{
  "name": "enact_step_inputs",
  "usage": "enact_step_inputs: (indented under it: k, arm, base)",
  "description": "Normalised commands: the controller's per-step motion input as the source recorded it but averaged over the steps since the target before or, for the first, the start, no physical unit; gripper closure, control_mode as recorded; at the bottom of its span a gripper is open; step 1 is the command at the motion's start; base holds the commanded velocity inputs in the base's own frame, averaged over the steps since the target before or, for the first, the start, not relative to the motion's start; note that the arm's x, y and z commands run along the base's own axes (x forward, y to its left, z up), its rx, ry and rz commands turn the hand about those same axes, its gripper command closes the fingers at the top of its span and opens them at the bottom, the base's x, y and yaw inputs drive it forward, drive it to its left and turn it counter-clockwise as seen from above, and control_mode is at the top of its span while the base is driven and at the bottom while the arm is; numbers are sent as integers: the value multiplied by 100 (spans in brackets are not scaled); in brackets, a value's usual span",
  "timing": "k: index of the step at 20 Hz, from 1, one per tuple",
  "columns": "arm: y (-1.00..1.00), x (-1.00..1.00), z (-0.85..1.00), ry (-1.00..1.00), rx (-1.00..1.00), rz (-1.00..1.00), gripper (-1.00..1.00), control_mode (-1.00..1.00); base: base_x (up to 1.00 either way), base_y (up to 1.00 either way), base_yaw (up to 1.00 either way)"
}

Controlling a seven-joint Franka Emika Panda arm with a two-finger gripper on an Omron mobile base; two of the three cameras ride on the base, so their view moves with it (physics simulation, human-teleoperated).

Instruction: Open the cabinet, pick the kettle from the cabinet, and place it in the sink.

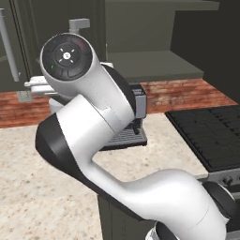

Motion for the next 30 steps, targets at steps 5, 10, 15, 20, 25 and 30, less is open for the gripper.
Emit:
enact_step_inputs:
  k: [5, 10, 15, 20, 25, 30]
  arm:
    - [0, -29, -30, 8, 0, 6, -100, -100]
    - [0, -43, -15, 0, 5, 6, -100, -100]
    - [-4, -37, 0, 0, 16, 1, -100, -100]
    - [-37, -33, 2, -4, 25, 11, -100, -100]
    - [-50, -13, -3, -4, 36, 22, -100, -100]
    - [-49, -1, -4, -5, 28, 22, -100, -100]
  base:
    - [0, 0, 0]
    - [0, 0, 0]
    - [0, 0, 0]
    - [0, 0, 0]
    - [0, 0, 0]
    - [0, 0, 0]
